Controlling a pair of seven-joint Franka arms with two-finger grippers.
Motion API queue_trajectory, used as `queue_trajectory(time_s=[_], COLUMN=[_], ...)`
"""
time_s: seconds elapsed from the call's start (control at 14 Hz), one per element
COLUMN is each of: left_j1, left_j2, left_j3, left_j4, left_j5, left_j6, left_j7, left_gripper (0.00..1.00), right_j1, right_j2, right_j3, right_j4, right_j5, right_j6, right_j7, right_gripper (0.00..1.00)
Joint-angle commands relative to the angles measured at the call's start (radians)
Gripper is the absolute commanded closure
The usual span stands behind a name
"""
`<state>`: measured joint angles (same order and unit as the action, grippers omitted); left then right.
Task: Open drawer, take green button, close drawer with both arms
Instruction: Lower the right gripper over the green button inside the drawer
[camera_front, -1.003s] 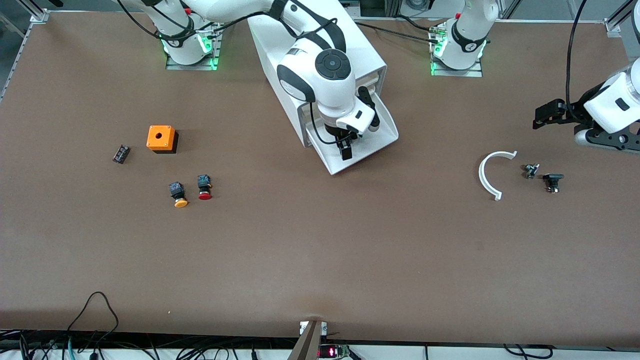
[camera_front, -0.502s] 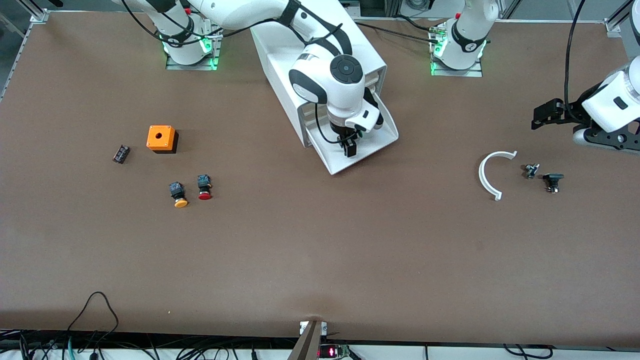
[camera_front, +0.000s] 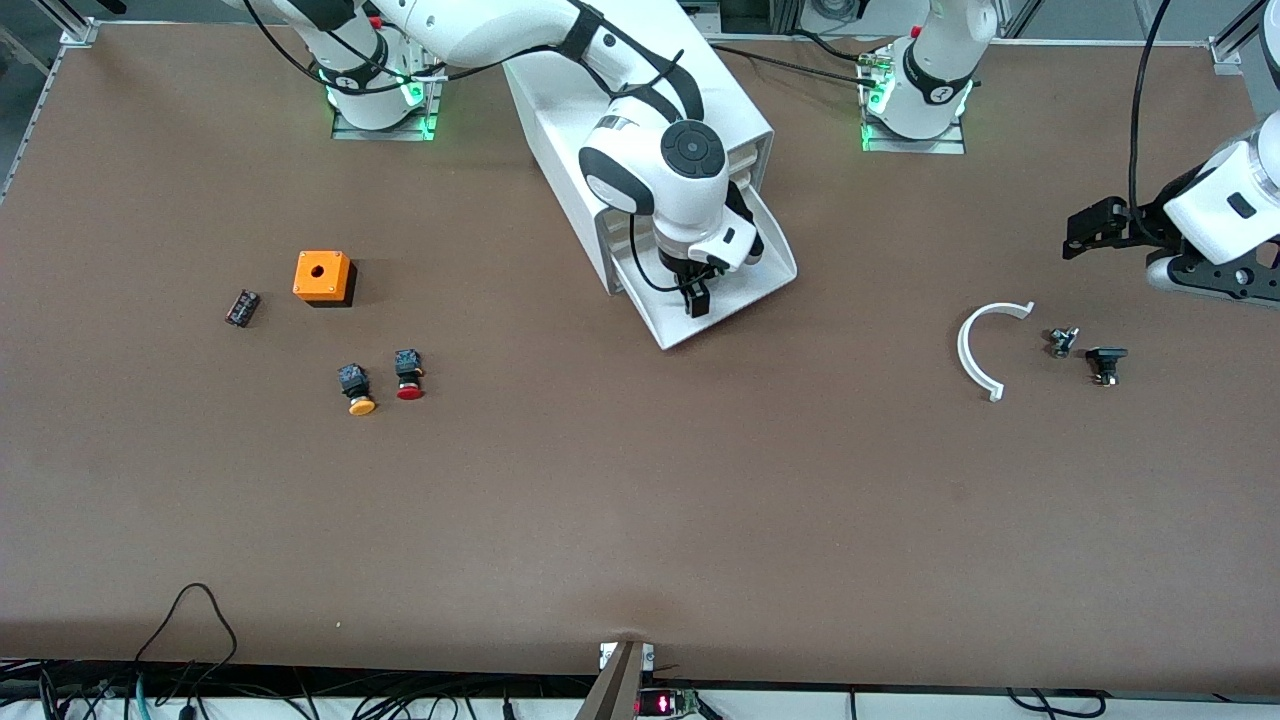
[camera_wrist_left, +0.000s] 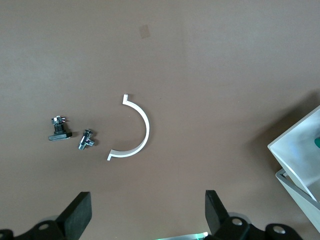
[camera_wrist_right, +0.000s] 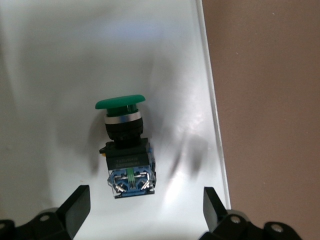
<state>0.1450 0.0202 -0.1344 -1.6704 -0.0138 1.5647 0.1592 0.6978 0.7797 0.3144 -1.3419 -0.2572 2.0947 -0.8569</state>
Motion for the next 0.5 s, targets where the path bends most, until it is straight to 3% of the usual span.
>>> queue_trajectory(time_s=[0.0,0.43], left_j1=[-0.001,-0.001], left_j2=[0.011,0.011], left_j3=[-0.005,-0.005], left_j4=[0.023,0.023], left_j5=[0.029,0.029], left_j6=[-0.006,-0.006], left_j7=[-0.010,-0.009], left_gripper=[0.00,0.00], right_j1=[0.008,0.017], right_j2=[0.015,0.029], right_j3=[0.003,0.003], right_j4=[0.007,0.007], right_j5=[-0.017,-0.020], right_j6=[0.002,0.021], right_j7=[0.038,0.064], right_gripper=[0.00,0.00])
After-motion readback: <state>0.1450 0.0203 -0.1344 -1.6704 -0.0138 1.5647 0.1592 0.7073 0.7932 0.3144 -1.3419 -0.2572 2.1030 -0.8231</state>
